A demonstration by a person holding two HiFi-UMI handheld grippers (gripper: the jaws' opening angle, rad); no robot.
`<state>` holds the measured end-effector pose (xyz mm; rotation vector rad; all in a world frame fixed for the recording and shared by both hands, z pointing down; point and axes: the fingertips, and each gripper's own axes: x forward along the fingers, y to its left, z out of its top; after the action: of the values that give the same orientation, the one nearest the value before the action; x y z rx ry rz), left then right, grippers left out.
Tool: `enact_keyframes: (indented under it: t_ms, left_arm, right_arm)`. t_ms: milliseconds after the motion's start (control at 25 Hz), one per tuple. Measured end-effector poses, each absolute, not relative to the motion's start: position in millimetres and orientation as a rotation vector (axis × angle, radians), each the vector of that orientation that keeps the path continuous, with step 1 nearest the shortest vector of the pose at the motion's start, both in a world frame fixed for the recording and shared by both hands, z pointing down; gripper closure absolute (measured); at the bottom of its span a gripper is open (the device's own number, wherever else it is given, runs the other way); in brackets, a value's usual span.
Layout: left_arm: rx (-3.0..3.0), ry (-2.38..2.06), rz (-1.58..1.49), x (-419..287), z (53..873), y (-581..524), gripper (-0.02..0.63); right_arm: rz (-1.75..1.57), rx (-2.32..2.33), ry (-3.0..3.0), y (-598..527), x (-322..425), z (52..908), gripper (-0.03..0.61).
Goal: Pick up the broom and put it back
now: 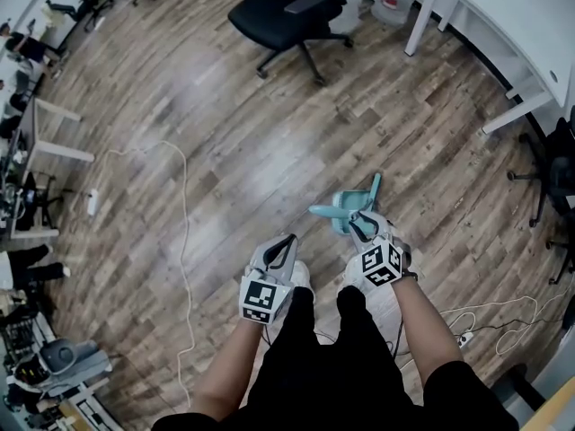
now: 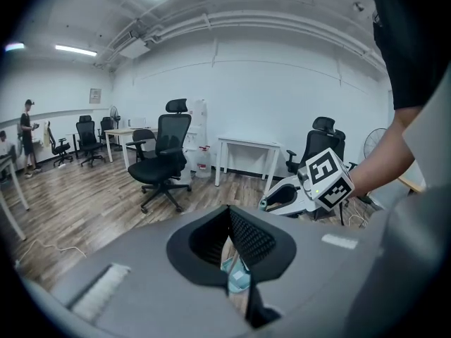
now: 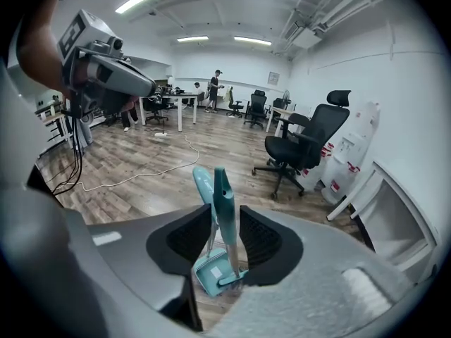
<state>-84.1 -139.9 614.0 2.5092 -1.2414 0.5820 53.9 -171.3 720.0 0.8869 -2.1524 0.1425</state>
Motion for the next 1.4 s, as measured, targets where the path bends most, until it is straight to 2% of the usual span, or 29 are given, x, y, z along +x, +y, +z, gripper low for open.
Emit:
enact_keyframes:
  t_ms: [240,320,1400]
  left_arm:
    - [2.495,-1.24,0.592,-81,621,-138,0.596]
    - [2.488,-1.238,0.593,-80,624,-136,0.597]
    - [2.493,-1.212,0.616,-69,628,-134,0.597]
  right_arm:
    - [0.119,0.888,-2.166,-175,52,723,0.451]
    - [0.11,0.897,-2.169,-175,52,724,0.485]
    - [0.084,0.992,-2.136,-175,93,710,0.489]
